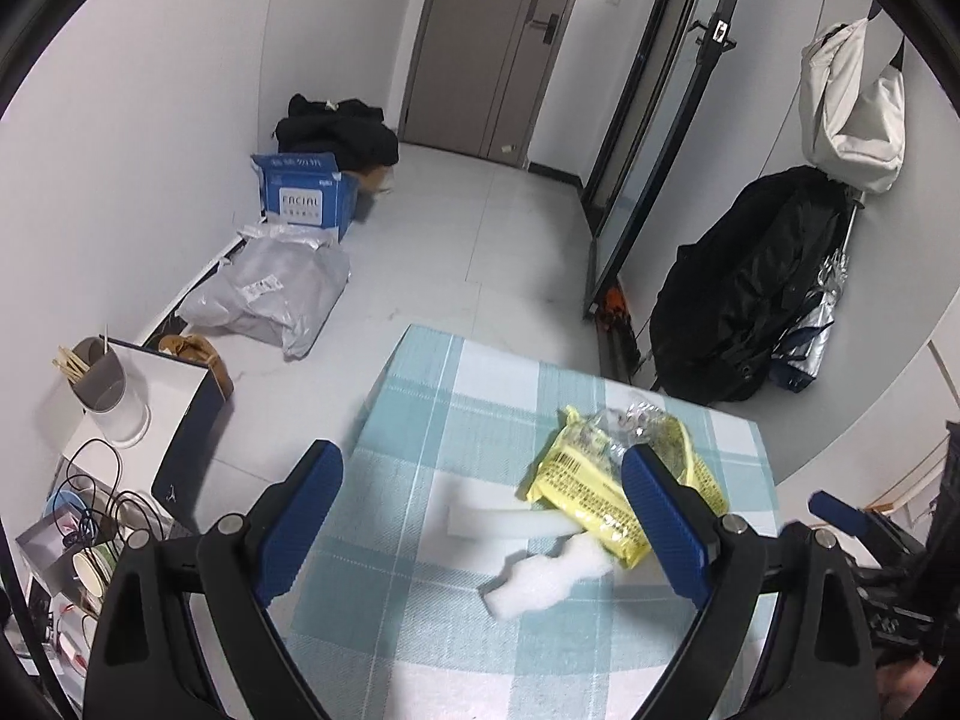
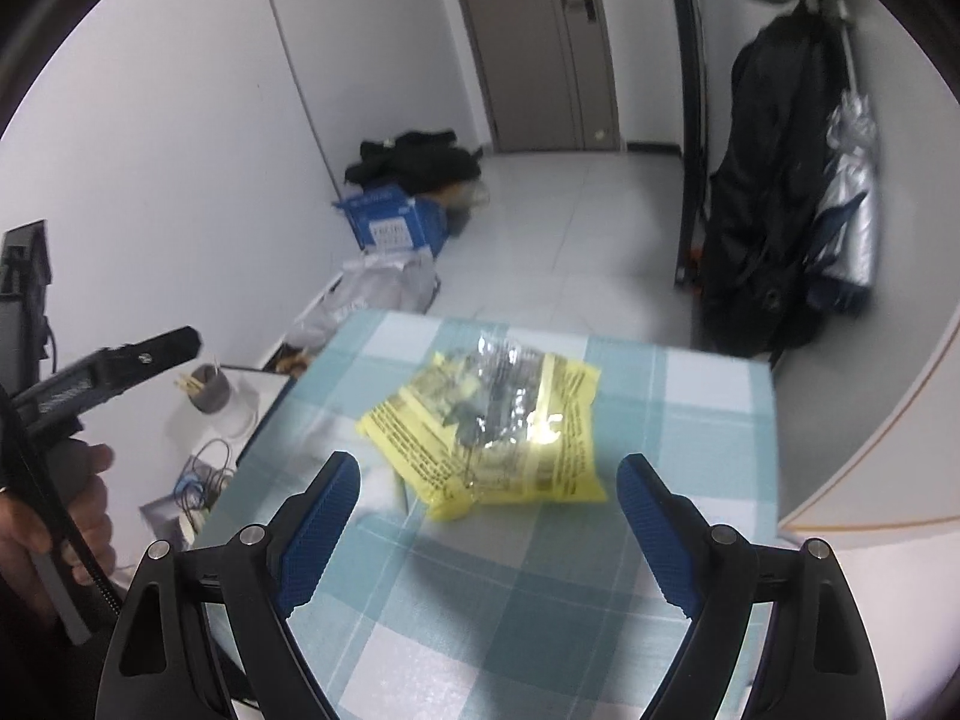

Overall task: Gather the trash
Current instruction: 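Grasp the yellow snack bag with the right gripper and lift it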

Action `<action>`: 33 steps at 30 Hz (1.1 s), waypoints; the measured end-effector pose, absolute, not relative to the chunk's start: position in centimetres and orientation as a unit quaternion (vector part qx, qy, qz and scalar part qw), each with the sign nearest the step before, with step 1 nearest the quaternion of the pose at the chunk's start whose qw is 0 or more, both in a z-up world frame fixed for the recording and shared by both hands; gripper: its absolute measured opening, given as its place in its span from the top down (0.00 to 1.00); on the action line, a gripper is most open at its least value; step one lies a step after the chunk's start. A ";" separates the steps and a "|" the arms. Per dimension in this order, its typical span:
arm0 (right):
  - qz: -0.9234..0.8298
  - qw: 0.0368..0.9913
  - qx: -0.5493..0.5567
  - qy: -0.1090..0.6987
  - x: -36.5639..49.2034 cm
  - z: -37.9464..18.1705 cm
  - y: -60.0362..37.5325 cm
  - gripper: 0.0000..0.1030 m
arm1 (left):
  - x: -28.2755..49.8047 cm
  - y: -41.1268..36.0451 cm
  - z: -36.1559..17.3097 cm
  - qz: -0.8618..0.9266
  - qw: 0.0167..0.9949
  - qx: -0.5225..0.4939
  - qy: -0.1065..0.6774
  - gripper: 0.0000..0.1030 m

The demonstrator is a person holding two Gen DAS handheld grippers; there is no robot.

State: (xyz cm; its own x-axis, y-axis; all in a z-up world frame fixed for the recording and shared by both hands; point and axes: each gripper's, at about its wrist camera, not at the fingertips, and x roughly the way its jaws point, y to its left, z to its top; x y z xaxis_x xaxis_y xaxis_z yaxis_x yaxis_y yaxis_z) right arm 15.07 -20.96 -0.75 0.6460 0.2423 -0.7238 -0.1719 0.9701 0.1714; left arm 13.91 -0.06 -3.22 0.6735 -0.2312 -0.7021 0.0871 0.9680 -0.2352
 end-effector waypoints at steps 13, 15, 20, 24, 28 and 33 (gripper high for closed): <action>0.073 0.863 0.025 0.499 23.9 -6.7 -21.8 0.16 | 15.3 3.0 -4.1 -0.075 0.897 -0.113 0.420 0.11; 0.071 0.855 0.025 0.512 24.6 -7.5 -22.2 0.17 | 15.4 3.2 -4.3 -0.076 0.896 -0.111 0.423 0.11; 0.083 0.846 0.044 0.525 25.0 -9.1 -22.9 0.24 | 15.6 3.3 -5.0 -0.076 0.892 -0.103 0.434 0.11; 0.092 0.834 0.065 0.541 25.1 -10.5 -23.3 0.43 | 15.7 3.5 -5.4 -0.076 0.888 -0.104 0.442 0.11; 0.101 0.837 0.062 0.534 24.9 -10.6 -22.8 0.59 | 15.6 3.5 -5.3 -0.076 0.888 -0.102 0.442 0.11; 0.101 0.840 0.067 0.529 24.8 -10.5 -23.0 0.79 | 15.7 3.4 -5.3 -0.075 0.888 -0.099 0.442 0.11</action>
